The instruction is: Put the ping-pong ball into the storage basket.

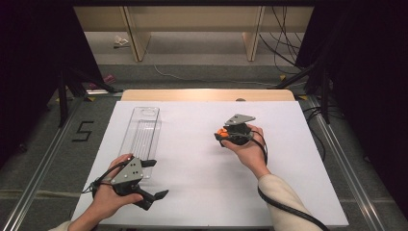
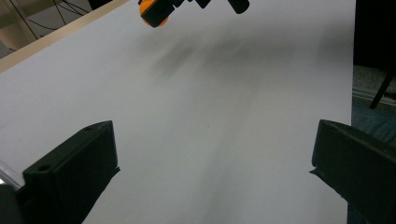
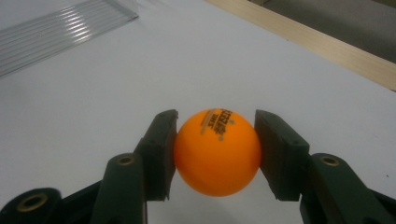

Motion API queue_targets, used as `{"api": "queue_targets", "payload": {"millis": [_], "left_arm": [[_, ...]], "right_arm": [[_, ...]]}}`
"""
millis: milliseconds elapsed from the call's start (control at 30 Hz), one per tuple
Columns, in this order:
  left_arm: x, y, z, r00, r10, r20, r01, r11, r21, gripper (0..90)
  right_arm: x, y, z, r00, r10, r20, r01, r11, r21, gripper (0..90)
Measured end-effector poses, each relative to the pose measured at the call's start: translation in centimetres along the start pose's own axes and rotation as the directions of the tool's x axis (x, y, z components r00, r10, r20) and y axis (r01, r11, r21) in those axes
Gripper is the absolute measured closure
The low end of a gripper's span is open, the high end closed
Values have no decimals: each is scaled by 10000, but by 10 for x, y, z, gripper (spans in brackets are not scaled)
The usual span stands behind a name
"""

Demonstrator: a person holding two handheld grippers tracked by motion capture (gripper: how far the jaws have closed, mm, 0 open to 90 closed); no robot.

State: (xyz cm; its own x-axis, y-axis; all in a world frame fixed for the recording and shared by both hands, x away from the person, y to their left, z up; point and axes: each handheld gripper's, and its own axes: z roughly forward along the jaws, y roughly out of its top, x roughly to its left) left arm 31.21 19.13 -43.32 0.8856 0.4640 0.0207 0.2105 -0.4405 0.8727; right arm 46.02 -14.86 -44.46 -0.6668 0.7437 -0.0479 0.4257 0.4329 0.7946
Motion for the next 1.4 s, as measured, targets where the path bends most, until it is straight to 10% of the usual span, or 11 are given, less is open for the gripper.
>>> {"api": "queue_targets", "payload": {"millis": [1400], "left_arm": [[0, 0, 0, 10000, 13, 9, -13, 10000, 1, 0]], "right_arm": [[11, 7, 0, 9996, -159, -246, 154, 9997, -187, 514]]}}
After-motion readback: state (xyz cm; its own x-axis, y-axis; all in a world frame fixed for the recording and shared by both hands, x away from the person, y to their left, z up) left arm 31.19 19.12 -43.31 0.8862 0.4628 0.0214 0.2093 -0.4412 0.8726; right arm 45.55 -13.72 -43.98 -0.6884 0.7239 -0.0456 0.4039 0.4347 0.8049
